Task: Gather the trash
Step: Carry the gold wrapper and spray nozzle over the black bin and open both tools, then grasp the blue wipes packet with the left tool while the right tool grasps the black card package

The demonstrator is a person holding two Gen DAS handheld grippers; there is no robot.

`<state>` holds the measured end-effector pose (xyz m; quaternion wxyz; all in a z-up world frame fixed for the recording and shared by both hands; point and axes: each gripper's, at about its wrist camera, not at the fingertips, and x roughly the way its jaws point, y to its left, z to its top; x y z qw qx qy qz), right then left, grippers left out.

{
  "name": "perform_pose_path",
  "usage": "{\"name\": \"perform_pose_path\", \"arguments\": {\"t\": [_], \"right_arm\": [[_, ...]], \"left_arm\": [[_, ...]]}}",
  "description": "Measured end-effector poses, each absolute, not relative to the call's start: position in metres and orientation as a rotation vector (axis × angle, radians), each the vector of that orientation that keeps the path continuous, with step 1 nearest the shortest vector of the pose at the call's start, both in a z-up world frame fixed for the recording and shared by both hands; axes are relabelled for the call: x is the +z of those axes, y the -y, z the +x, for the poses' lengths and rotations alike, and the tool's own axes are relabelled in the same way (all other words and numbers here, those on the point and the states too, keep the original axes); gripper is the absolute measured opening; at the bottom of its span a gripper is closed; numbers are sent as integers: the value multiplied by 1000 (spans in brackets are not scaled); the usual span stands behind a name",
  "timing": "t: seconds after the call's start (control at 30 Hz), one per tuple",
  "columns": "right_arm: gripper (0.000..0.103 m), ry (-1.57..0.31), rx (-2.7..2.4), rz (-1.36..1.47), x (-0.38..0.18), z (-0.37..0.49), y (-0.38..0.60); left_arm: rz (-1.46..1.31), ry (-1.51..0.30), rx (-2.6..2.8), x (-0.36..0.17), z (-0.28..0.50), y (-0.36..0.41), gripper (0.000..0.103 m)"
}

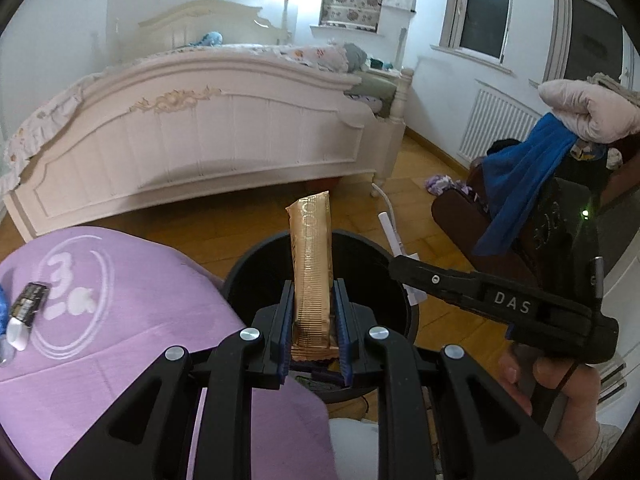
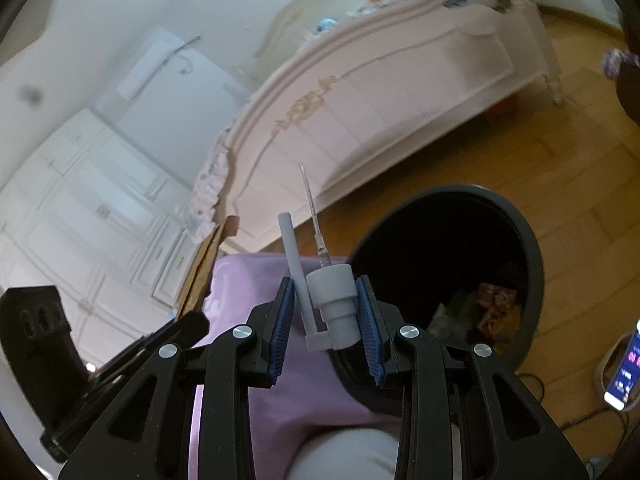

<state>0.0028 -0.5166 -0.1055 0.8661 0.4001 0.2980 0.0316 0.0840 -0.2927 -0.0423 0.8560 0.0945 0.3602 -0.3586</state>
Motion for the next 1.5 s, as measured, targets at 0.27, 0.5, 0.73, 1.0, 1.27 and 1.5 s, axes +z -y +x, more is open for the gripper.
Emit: {"name": "perform_pose_path", "arguments": {"t": [0.27, 0.5, 0.73, 1.0, 1.27, 1.5], "right_arm": [[33, -650, 24, 892, -134, 2, 537], [33, -657, 5, 923, -147, 3, 547], [33, -671, -1, 938, -158, 9, 554], [33, -690, -22, 954, -167, 15, 556], [67, -673, -49, 981, -166, 14, 556], [67, -686, -39, 946, -155, 20, 544]], "left_arm": [[232, -802, -771, -62, 87, 315, 20], [254, -818, -776, -70, 91, 329, 20], [266, -832, -780, -78, 93, 337, 20], [260, -850, -791, -80, 98, 341, 21], [287, -840, -762, -79, 99, 338, 62], [245, -813, -734, -65, 103, 308, 62]]}}
